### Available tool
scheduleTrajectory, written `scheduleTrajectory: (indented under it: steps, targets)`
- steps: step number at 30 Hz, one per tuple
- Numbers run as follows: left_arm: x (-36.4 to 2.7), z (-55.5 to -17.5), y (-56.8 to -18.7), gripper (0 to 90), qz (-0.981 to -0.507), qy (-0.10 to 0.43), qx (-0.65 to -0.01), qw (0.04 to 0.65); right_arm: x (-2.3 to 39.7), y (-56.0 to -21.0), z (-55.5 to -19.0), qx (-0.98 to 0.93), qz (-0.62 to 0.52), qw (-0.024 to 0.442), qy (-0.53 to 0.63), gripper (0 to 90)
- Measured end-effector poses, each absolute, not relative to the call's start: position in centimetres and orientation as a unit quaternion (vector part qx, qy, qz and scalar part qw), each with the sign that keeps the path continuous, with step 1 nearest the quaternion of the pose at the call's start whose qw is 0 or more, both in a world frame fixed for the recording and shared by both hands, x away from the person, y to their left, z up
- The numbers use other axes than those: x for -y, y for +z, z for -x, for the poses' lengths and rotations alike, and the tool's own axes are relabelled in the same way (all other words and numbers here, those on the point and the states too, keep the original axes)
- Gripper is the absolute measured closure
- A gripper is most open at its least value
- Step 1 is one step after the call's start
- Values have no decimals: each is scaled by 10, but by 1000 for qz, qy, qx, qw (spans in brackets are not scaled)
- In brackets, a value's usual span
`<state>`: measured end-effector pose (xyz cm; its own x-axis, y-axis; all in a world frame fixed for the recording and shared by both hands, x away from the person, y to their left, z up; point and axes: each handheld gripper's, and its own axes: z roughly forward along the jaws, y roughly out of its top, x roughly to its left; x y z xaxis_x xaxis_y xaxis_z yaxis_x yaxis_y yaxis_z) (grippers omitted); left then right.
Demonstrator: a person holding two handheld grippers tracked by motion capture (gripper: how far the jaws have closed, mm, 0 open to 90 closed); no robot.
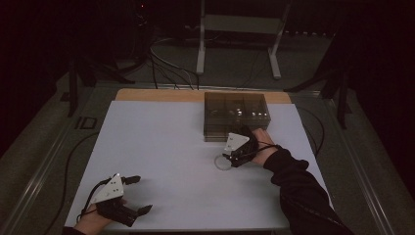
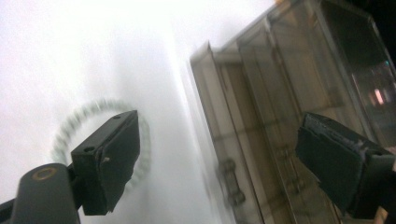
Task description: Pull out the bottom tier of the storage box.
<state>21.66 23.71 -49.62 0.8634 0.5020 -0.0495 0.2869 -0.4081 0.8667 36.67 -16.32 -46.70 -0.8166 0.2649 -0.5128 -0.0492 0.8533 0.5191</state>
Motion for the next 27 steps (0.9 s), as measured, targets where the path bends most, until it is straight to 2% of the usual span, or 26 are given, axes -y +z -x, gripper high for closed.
scheduleTrajectory:
  steps: [9, 13, 15, 16, 25, 27]
  targets:
    - [-236, -218, -496, 2, -831, 109, -233, 493, 159, -449, -376, -904, -74, 257, 334, 143]
    - [-234, -220, -495, 1, -832, 107, -230, 494, 159, -445, -384, -902, -63, 219, 366, 146]
    - [-234, -221, -495, 1, -831, 105, -229, 495, 159, -445, -387, -902, -65, 208, 374, 146]
    - [-234, -221, -496, 1, -832, 104, -228, 495, 157, -445, -392, -909, -60, 183, 370, 147]
    - [-233, -222, -495, 1, -831, 102, -225, 498, 148, -454, -404, -914, -72, 141, 374, 145]
    - [-232, -222, -495, 1, -832, 102, -224, 497, 145, -456, -408, -921, -71, 116, 364, 158]
